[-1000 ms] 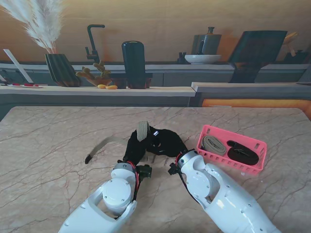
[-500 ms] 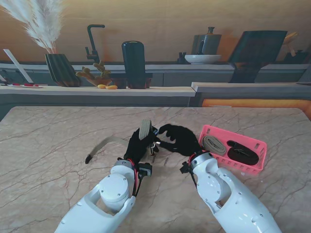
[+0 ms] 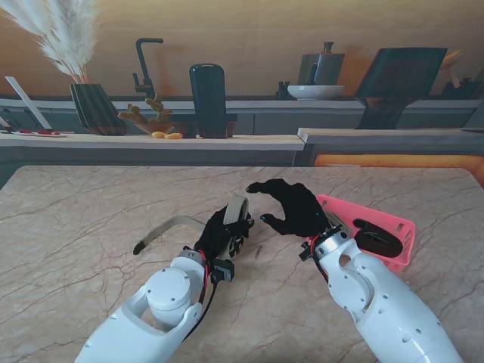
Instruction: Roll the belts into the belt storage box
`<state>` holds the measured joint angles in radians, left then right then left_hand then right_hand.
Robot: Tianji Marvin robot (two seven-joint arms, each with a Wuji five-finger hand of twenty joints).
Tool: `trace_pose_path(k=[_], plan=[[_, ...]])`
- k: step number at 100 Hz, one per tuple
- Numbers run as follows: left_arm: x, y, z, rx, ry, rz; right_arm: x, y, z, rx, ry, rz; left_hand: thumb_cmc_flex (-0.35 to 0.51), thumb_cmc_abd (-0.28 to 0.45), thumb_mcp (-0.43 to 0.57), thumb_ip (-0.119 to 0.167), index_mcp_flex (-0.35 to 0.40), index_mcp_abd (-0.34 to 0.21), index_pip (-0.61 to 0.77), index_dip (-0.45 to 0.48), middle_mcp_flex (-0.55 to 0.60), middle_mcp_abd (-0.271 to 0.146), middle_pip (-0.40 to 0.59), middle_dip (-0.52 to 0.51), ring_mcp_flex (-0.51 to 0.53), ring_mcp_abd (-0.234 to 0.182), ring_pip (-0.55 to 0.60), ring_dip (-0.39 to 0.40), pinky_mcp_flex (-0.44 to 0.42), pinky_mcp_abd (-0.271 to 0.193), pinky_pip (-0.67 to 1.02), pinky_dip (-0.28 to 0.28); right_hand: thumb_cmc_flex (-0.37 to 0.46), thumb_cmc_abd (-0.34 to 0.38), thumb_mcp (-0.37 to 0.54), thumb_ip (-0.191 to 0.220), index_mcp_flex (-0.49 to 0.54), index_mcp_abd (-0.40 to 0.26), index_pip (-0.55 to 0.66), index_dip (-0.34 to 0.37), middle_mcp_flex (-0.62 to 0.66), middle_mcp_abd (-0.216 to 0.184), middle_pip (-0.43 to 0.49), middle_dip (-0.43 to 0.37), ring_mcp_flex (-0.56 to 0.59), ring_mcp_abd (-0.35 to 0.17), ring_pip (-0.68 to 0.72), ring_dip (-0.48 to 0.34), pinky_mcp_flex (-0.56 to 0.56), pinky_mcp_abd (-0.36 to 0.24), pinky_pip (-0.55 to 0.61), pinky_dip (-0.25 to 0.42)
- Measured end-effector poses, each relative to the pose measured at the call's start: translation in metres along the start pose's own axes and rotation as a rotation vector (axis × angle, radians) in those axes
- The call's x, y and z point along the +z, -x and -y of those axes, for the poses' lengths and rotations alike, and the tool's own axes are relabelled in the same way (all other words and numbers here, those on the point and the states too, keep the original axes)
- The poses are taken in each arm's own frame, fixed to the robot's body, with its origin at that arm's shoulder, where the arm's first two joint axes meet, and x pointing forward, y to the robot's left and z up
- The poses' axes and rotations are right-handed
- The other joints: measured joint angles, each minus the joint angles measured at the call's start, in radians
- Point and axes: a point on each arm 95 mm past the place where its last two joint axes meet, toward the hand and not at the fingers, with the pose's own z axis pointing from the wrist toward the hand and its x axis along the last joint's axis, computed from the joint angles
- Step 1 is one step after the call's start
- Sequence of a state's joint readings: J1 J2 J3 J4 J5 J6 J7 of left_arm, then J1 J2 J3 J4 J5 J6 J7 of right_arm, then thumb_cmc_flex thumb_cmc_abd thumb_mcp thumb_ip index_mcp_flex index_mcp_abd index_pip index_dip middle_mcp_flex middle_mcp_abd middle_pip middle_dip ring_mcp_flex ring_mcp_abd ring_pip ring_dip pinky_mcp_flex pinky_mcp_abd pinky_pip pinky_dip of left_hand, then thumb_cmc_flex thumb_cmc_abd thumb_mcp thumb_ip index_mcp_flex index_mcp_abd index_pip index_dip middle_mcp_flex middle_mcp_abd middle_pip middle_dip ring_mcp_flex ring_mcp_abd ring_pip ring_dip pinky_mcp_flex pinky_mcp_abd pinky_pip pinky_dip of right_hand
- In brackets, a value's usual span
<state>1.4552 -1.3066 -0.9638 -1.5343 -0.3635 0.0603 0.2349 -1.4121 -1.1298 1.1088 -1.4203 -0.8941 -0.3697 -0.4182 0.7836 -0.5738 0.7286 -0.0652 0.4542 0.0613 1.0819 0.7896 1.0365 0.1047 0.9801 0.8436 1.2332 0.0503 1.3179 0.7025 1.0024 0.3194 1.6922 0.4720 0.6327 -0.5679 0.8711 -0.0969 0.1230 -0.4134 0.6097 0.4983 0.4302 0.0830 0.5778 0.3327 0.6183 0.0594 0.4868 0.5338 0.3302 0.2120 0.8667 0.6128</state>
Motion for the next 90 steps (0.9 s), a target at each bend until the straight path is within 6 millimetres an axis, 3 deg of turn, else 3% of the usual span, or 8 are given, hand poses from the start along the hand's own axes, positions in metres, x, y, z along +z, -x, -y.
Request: trace_pose_path(k=[12,30,40,63,78,90], plan=[[-0.001,0.0,-0.001,-0.085,0.038,0.054,0.006,0.003,0.006,-0.084,0.017,-0.089,-0.011,-0.011,0.02,0.0,0.0,0.0,-0.014,0.013,-0.001,0.0,0.0,0.035,0.0,-0.003,0.002,0.011,0.0,-0.013,0.001,0.024,-0.001,0.001,0.001,0.0,-0.011,-0.005,-0.044,-0.014,-0.039,-0.001,0.003,-0.001,-0.028,-0.012,0.004,-0.007,0.0,-0.016,-0.003,0.001],[-0.002,0.0,-0.003,-0.109,0.067,0.084,0.018,0.002,0.009,-0.107,-0.024,-0.161,-0.011,-0.011,0.026,0.0,0.0,0.028,-0.064,0.013,-0.003,0.009,-0.052,0.059,0.001,-0.004,0.002,0.024,0.009,-0.058,0.001,0.061,-0.001,0.002,0.001,0.0,-0.012,-0.007,-0.043,0.024,-0.089,-0.001,0.011,-0.01,-0.032,-0.019,0.03,-0.007,-0.009,-0.029,-0.003,0.002],[-0.002,0.0,-0.003,-0.121,0.074,0.092,0.024,0.002,0.011,-0.115,-0.033,-0.198,-0.011,-0.011,0.026,0.0,-0.001,0.043,-0.086,0.017,-0.025,0.029,-0.083,0.06,0.001,-0.005,0.003,0.037,0.009,-0.098,0.001,0.076,-0.001,0.003,0.001,0.011,-0.009,-0.007,0.042,0.05,-0.089,-0.011,0.016,-0.01,-0.03,-0.022,0.053,-0.008,-0.01,-0.03,-0.003,0.002],[-0.004,0.001,-0.001,-0.145,0.109,0.123,0.032,0.0,0.017,-0.11,-0.057,-0.283,-0.017,-0.011,0.036,-0.004,-0.008,0.063,-0.109,0.023,-0.035,0.051,-0.092,0.06,0.001,-0.005,0.003,0.06,0.018,-0.134,0.001,0.084,0.018,0.018,0.021,0.012,0.196,-0.008,0.183,0.05,0.07,-0.063,0.028,-0.011,0.029,-0.045,0.089,-0.007,0.029,-0.041,0.023,0.001],[-0.005,0.003,0.002,-0.146,0.127,0.141,0.035,0.001,0.019,-0.108,-0.072,-0.311,-0.017,-0.011,0.039,-0.004,-0.008,0.066,-0.116,0.013,-0.042,0.064,-0.093,0.057,0.001,-0.005,0.003,0.064,0.021,-0.143,0.0,0.084,0.022,0.017,0.021,-0.01,0.27,-0.007,0.234,-0.09,0.181,-0.079,0.032,-0.011,0.07,-0.061,0.107,0.001,0.054,-0.042,0.046,-0.008],[-0.006,0.005,0.003,-0.162,0.126,0.153,0.038,0.001,0.024,-0.109,-0.091,-0.338,-0.017,-0.011,0.041,-0.004,-0.008,0.089,-0.126,0.01,-0.042,0.067,-0.093,0.053,0.001,-0.005,0.004,0.074,0.024,-0.145,0.0,0.09,0.032,0.016,0.022,-0.027,0.314,-0.006,0.255,-0.135,0.245,-0.071,0.022,-0.02,0.11,-0.071,0.121,0.012,0.078,-0.043,0.058,-0.009]])
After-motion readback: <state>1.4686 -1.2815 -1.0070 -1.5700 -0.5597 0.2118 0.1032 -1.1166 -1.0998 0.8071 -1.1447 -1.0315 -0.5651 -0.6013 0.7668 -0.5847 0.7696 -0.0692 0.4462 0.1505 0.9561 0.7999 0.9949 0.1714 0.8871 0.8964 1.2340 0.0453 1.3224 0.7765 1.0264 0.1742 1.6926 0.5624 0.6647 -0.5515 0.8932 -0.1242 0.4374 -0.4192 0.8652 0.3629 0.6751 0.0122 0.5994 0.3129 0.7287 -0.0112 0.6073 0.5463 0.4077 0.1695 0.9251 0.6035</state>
